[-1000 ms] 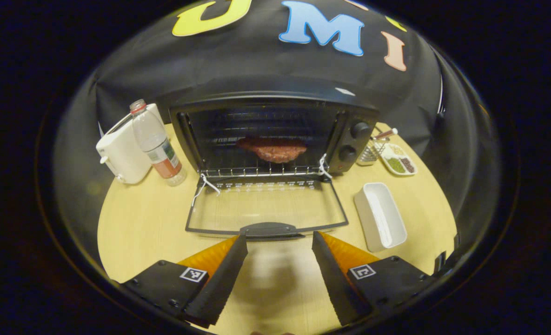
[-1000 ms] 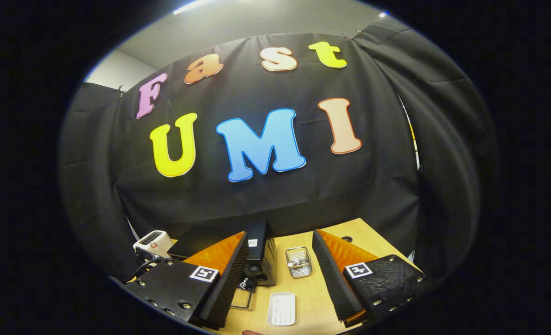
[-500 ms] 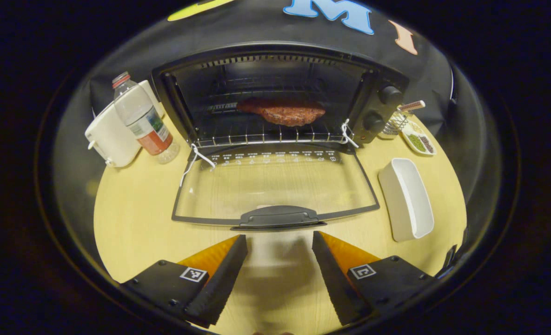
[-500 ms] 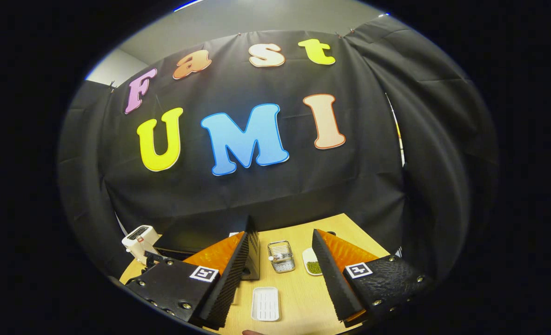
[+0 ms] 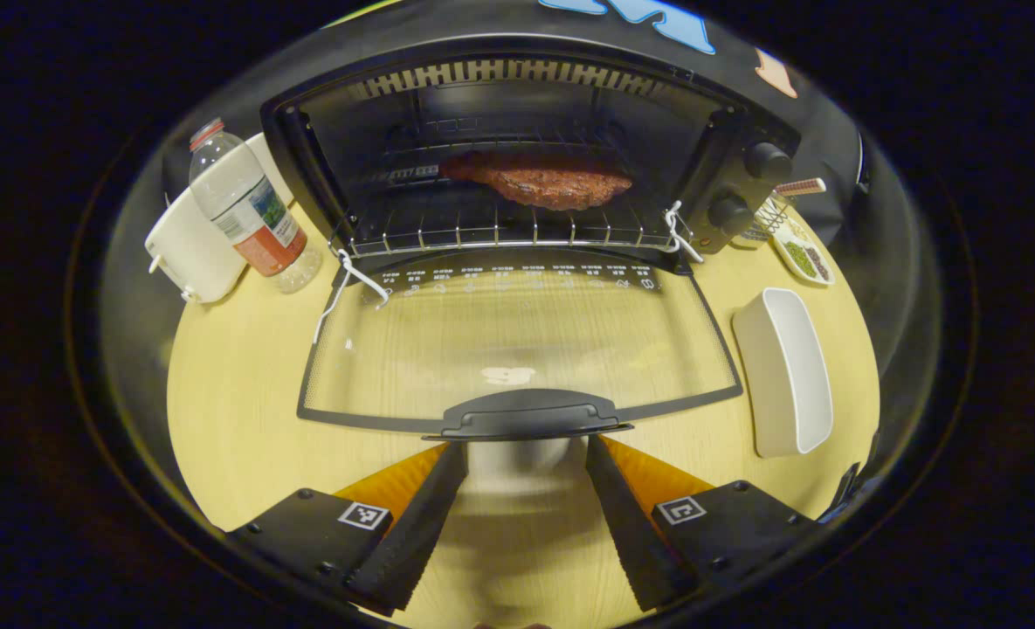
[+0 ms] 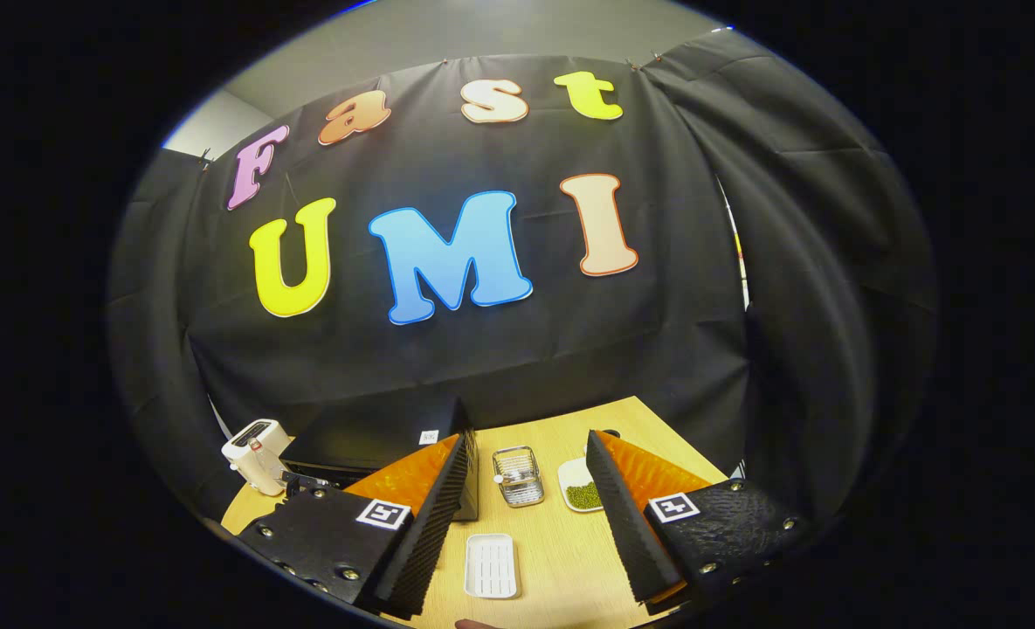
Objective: Open the electric oven with the left hand, put the food in, and close the electric oven.
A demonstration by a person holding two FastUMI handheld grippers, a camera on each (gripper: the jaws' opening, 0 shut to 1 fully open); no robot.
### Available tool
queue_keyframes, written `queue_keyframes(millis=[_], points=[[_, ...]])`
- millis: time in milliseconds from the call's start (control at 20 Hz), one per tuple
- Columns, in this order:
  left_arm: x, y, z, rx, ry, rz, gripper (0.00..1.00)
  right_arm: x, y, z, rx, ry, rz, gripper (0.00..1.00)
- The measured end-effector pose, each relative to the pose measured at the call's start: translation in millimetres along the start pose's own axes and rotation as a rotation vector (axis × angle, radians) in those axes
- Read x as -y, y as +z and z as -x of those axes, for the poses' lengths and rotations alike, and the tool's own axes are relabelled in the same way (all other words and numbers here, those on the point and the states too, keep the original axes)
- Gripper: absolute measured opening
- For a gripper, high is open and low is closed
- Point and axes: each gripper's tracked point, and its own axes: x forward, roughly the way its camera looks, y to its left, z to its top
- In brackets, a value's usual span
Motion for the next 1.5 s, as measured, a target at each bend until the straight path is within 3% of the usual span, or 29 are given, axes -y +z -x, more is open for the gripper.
queue_keyframes(millis=[500, 550, 600, 650, 800, 900, 950, 1150, 1300, 1400, 1500], points=[[-2.6, -1.0, -8.3, -0.025, -0.006, 0.002, 0.95, -9.6, -3.6, -0.4, -0.013, 0.023, 0.006, 0.84], [-2.2, -0.8, -7.4, -0.026, -0.008, 0.008, 1.0, -10.7, -3.5, -0.1, -0.015, 0.027, 0.004, 0.84], [-2.0, 0.0, -5.4, -0.022, -0.008, 0.01, 0.95, -11.3, -3.5, 0.6, -0.015, 0.03, 0.004, 0.84], [-2.3, 0.1, -3.6, -0.017, -0.008, 0.004, 0.99, -11.6, -3.0, 0.8, -0.015, 0.032, 0.006, 0.84], [-1.6, 3.0, 5.9, 0.009, -0.018, 0.011, 0.95, -11.4, -2.3, 0.9, -0.012, 0.033, 0.009, 0.84], [-0.1, 5.2, 15.6, 0.029, -0.031, 0.021, 0.99, -11.5, -1.9, 1.7, -0.013, 0.037, 0.007, 0.84], [-0.7, 6.1, 18.9, 0.042, -0.035, 0.021, 0.95, -11.6, -1.8, 1.8, -0.012, 0.039, 0.007, 0.84], [0.9, 13.1, 35.9, 0.088, -0.049, 0.036, 0.99, -15.5, -1.0, 2.4, -0.012, 0.049, 0.01, 0.84], [1.2, 17.5, 43.7, 0.113, -0.055, 0.038, 0.92, -20.1, -4.2, 2.6, -0.024, 0.063, 0.015, 0.84], [1.4, 21.3, 49.1, 0.132, -0.056, 0.044, 0.92, -22.7, -3.7, 3.1, -0.024, 0.071, 0.022, 0.84], [3.1, 24.7, 52.6, 0.148, -0.067, 0.051, 0.99, -24.9, -2.6, 3.0, -0.023, 0.079, 0.027, 0.84]])
